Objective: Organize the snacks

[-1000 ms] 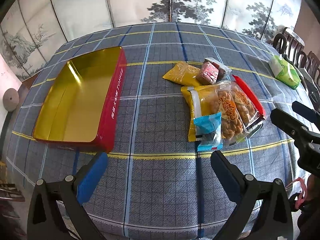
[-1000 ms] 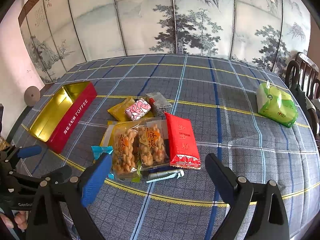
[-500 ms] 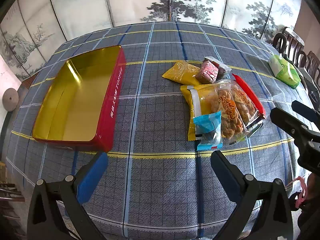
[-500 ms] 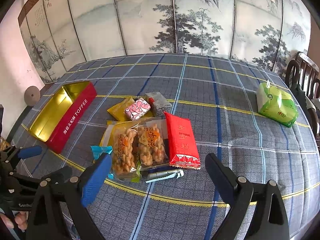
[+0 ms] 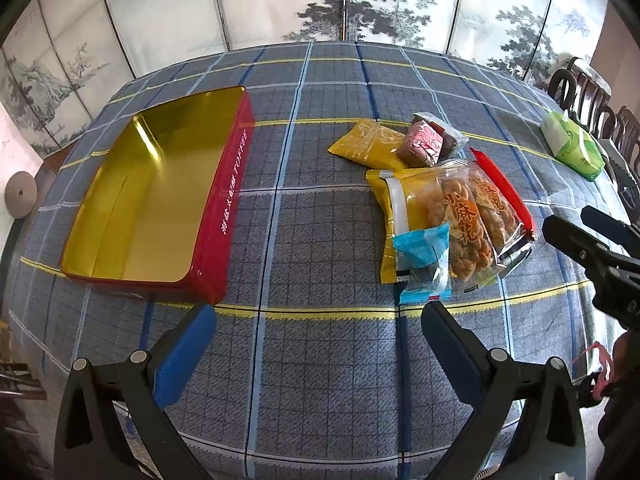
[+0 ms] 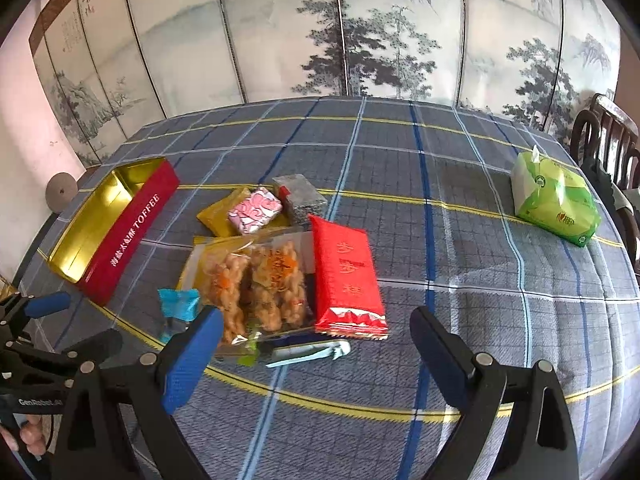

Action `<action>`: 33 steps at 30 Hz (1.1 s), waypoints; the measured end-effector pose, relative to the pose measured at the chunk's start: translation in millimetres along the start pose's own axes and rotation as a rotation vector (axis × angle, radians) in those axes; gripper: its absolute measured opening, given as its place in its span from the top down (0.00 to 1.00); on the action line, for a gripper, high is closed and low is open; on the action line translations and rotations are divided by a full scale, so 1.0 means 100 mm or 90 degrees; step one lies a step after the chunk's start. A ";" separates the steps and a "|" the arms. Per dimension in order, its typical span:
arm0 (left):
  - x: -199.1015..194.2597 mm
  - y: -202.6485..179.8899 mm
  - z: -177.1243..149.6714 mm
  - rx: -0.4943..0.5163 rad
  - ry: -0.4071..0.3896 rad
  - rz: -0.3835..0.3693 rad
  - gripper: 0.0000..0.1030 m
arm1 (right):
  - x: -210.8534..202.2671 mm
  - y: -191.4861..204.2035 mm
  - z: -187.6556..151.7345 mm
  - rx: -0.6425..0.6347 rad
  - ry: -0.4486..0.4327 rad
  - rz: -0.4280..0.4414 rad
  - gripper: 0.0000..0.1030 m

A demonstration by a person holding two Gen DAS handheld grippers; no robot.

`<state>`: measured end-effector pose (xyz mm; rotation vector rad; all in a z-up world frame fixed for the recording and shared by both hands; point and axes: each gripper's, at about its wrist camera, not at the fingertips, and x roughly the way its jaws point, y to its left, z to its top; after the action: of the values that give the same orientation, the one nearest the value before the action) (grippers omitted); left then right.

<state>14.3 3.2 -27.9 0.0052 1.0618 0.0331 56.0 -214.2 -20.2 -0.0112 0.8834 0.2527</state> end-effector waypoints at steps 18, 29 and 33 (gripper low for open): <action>0.20 -0.06 0.06 0.010 0.022 -0.004 0.05 | 0.64 -0.39 0.24 0.004 0.065 0.021 0.25; 0.27 -0.14 0.08 0.022 0.033 -0.004 0.05 | 0.87 -0.47 0.27 0.021 0.079 0.061 0.41; 0.29 -0.16 0.08 0.024 0.037 0.001 0.05 | 0.85 -0.52 0.26 0.027 0.078 0.069 0.51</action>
<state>36.5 -11.6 -49.7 0.0401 1.1201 0.0149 139.2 -243.6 -73.1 0.0613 1.0121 0.3378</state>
